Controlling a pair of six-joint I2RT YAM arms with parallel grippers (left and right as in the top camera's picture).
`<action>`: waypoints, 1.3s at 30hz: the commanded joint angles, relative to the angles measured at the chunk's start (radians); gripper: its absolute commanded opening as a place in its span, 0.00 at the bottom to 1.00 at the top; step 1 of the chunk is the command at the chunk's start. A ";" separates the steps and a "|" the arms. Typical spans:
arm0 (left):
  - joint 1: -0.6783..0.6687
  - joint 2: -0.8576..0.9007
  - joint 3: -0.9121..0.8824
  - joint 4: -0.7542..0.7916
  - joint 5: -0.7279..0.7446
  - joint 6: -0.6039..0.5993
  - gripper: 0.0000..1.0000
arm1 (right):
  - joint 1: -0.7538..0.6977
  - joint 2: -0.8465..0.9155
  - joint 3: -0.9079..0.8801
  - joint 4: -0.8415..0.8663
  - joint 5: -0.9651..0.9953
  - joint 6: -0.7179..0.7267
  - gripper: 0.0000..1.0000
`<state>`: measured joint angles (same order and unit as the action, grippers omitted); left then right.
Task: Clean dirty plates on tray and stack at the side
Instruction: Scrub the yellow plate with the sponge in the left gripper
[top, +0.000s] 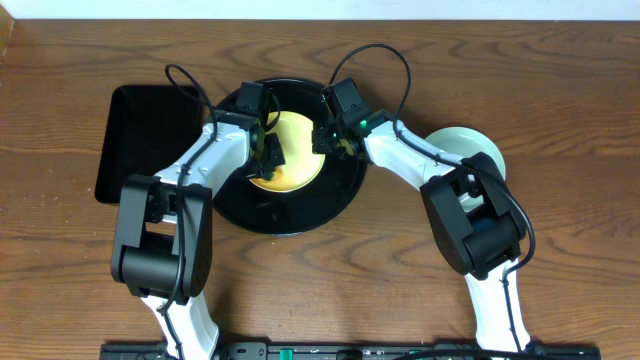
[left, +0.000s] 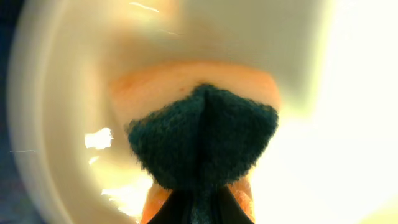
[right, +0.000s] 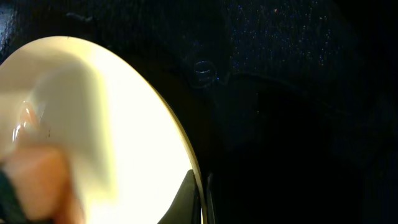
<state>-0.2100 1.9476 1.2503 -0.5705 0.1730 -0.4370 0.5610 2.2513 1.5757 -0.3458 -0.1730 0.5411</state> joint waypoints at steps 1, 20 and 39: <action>-0.014 0.026 -0.021 0.048 0.269 0.014 0.09 | -0.010 0.068 -0.019 -0.021 0.010 0.019 0.01; -0.016 0.026 -0.021 0.051 -0.325 0.009 0.09 | -0.010 0.068 -0.019 -0.020 0.010 0.020 0.01; 0.109 0.026 -0.021 0.176 0.031 -0.070 0.09 | -0.010 0.068 -0.019 -0.025 0.003 0.019 0.01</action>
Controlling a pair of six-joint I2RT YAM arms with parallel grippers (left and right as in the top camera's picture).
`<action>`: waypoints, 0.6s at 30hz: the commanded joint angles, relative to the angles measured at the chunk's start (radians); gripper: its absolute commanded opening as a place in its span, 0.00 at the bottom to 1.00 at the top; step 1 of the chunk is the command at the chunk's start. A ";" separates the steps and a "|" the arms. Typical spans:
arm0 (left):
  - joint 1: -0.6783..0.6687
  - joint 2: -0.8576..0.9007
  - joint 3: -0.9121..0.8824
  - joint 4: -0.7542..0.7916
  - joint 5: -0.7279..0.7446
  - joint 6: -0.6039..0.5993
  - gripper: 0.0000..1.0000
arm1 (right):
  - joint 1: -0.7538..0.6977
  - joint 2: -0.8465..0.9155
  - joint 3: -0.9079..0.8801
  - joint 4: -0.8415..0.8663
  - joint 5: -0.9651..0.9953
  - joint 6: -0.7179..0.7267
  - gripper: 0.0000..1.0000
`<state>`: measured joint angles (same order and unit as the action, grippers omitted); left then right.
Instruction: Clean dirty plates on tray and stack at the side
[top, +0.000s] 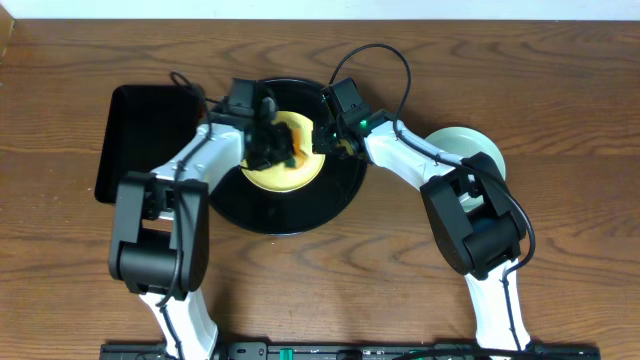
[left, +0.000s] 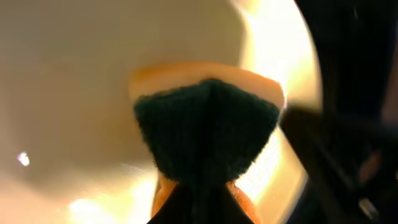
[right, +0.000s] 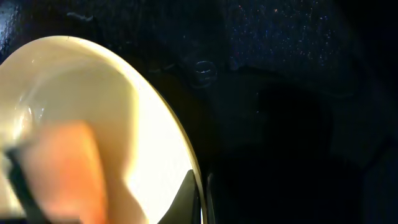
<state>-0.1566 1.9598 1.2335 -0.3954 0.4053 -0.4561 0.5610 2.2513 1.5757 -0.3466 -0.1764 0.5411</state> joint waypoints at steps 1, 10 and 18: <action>0.071 0.013 -0.005 -0.002 -0.253 -0.055 0.09 | -0.010 0.068 -0.019 -0.024 0.006 0.019 0.01; 0.194 -0.072 0.082 -0.208 -0.039 -0.054 0.08 | -0.010 0.068 -0.019 -0.021 0.006 0.019 0.01; 0.203 -0.237 0.085 -0.301 -0.028 0.031 0.08 | -0.010 0.068 -0.019 -0.011 0.008 0.019 0.29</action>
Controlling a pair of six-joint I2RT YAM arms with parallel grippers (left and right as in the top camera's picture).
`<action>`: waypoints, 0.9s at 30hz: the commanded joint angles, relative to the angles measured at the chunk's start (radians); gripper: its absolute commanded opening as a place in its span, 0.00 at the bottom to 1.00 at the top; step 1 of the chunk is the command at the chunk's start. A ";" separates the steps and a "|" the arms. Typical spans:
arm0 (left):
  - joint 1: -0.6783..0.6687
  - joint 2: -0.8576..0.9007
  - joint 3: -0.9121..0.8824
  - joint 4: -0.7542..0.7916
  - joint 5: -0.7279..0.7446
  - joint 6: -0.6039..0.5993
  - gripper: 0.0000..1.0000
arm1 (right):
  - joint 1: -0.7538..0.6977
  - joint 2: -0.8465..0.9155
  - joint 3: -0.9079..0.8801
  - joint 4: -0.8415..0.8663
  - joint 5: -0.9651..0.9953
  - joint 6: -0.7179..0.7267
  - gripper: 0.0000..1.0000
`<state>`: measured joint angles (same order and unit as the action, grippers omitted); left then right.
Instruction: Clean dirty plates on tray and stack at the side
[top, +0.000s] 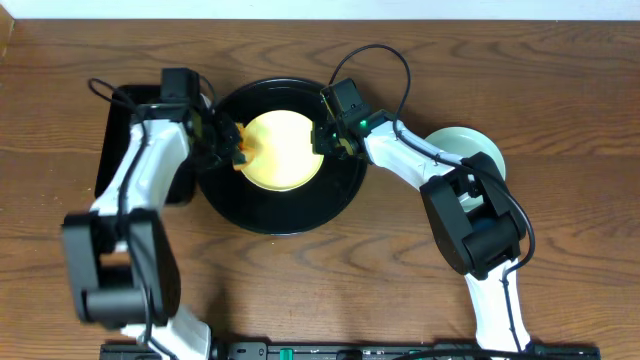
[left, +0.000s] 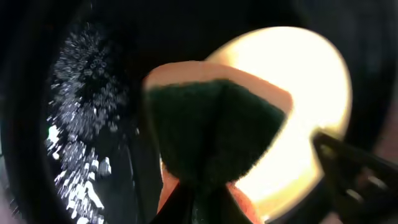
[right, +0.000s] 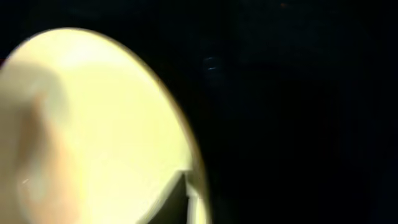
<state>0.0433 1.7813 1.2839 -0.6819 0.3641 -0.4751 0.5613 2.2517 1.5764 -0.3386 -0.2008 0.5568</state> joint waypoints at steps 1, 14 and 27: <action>0.003 -0.069 0.035 -0.022 0.006 0.057 0.08 | -0.010 0.068 -0.020 -0.016 0.037 0.004 0.37; 0.003 -0.048 0.024 -0.050 -0.149 0.060 0.08 | 0.047 0.129 -0.020 0.120 0.107 0.034 0.52; 0.003 -0.047 0.024 -0.043 -0.150 0.063 0.08 | 0.074 0.174 -0.020 0.065 0.132 0.094 0.01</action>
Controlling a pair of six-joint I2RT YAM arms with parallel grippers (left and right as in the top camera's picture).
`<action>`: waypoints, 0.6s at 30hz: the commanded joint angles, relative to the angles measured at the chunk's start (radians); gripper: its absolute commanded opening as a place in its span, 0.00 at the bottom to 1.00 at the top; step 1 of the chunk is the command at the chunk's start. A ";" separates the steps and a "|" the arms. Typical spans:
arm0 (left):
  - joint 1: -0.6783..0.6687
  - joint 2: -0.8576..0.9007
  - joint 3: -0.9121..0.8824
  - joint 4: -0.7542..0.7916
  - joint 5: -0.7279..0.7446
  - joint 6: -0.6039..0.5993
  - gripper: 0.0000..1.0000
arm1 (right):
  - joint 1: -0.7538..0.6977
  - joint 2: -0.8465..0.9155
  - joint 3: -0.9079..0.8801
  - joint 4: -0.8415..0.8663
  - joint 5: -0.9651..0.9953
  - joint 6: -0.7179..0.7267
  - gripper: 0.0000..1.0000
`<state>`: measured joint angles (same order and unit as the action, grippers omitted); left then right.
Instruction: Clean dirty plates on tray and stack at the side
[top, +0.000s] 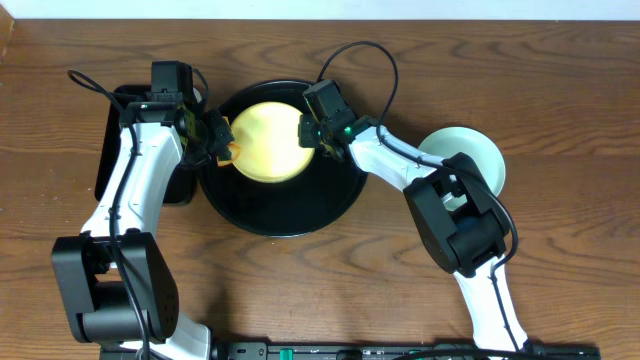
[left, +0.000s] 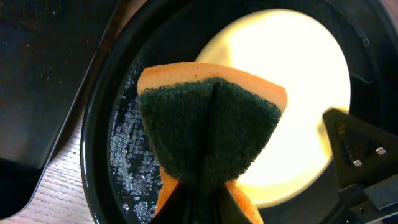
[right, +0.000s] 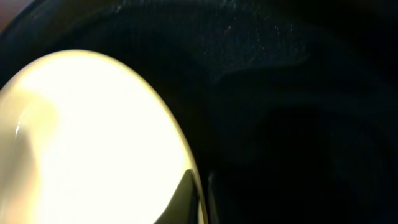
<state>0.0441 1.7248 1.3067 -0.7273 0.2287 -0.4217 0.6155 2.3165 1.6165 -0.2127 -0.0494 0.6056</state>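
A pale yellow plate (top: 265, 140) lies in the round black tray (top: 290, 215). My right gripper (top: 308, 135) is shut on the plate's right rim; the right wrist view shows the plate (right: 93, 143) edge pinched in the right gripper (right: 202, 186). My left gripper (top: 205, 140) is shut on an orange sponge (top: 225, 142) with a dark green scrub face, hanging just off the plate's left edge. In the left wrist view the sponge (left: 208, 137) hangs over the wet tray floor (left: 121, 155) beside the plate (left: 298, 93).
A black rectangular tray (top: 120, 140) lies at the left, beside the round one. A pale green plate (top: 475, 160) sits on the wooden table at the right, under the right arm.
The right gripper and the yellow plate have shifted a little left and back in the round tray. The left gripper with the sponge has moved slightly farther left, off the plate.
At first the sponge was pressed on the plate's left-centre while the right gripper held the rim. Then the sponge was on the plate's right part, near the right gripper. Later it stood at the plate's left edge, and now hangs over the tray's wet left side.
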 joint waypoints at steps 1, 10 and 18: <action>0.002 0.010 0.002 0.003 -0.015 0.010 0.08 | 0.019 0.109 -0.060 -0.061 -0.023 0.045 0.01; 0.002 0.010 0.000 0.002 -0.039 0.010 0.08 | -0.005 0.021 -0.060 -0.074 -0.031 -0.037 0.01; 0.004 0.010 0.000 0.002 -0.040 0.010 0.08 | 0.007 -0.130 -0.060 -0.162 0.174 -0.186 0.01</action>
<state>0.0441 1.7252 1.3067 -0.7258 0.2028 -0.4213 0.6102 2.2364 1.5772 -0.3515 -0.0032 0.5133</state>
